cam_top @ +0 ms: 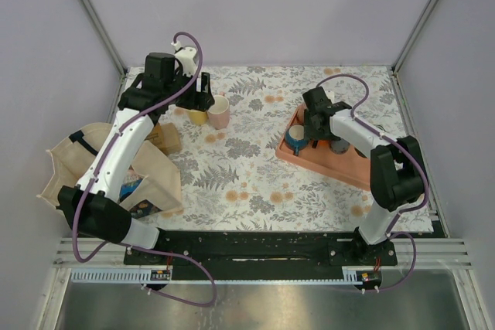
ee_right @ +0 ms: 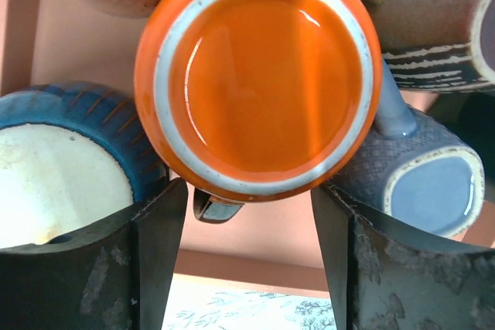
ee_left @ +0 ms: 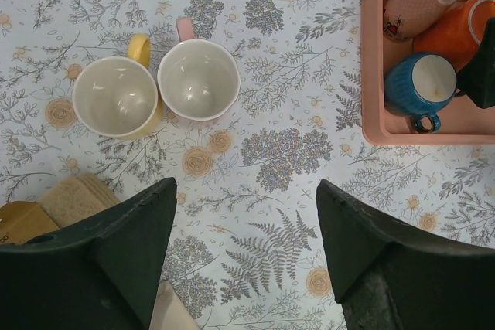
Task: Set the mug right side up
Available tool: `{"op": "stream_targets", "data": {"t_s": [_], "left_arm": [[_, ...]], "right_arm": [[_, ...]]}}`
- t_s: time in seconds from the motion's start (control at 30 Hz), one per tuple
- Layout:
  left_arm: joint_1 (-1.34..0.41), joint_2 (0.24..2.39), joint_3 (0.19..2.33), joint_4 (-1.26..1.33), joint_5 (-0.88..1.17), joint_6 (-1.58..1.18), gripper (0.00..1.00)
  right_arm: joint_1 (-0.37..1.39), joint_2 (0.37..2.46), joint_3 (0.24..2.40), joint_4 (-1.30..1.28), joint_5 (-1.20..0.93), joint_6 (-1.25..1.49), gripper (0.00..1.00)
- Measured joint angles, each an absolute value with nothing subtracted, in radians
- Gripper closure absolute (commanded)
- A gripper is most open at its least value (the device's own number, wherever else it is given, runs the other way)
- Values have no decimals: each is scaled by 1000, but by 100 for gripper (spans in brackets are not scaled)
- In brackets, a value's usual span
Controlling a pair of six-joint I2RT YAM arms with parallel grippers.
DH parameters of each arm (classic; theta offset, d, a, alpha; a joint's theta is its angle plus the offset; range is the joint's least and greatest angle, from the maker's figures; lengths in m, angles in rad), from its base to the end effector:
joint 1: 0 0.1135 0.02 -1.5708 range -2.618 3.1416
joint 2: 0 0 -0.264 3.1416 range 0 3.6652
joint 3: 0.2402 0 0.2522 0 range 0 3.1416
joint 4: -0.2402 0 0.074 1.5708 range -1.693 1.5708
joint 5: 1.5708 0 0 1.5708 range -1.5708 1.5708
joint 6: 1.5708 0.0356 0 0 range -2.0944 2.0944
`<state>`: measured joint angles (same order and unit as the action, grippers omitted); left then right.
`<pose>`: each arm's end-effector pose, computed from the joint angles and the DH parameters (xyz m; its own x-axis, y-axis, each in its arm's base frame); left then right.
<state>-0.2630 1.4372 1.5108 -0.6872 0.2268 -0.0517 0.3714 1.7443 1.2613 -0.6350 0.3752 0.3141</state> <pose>0.3007 -0.0893 0.3904 -0.5775 0.1034 -0.8098 0.4015 0.8996 -0.1716 0.3376 0.1175 0.2166 -0.8551 -0.0245 -0.5179 0.0798 0.9807 -0.1782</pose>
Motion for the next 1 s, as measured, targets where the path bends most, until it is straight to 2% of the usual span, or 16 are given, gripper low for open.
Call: {"op": "stream_targets", "data": {"t_s": [0.07, 0.13, 0.2, 0.23, 0.3, 0.43, 0.7, 0.87, 1.0], "left_arm": [[-263, 1439, 1513, -687, 227, -51, 24], [-263, 1445, 1518, -687, 227, -50, 24], [-263, 1452, 1523, -688, 227, -50, 24], [-263, 1456, 1526, -687, 227, -50, 24], [-263, 1464, 1533, -689, 228, -50, 24], [-263, 1482, 1546, -690, 228, -51, 25], [-268, 1509, 1550, -686, 241, -54, 25], [-283, 1524, 1550, -683, 260, -54, 25], [-312, 1508, 1520, -607, 299, -14, 25]], "right_arm": [[371, 1744, 1256, -621, 365, 307, 36], [371, 1745, 1256, -599, 355, 300, 52], [371, 1747, 1254, -595, 356, 291, 74], [371, 1747, 1251, -593, 355, 283, 80], [370, 1751, 1245, -588, 355, 280, 89], [363, 1745, 1243, -587, 356, 284, 100], [360, 1637, 1269, -680, 312, 286, 100], [360, 1553, 1407, -763, 293, 290, 100], [342, 1520, 1530, -775, 173, 279, 100]]}}
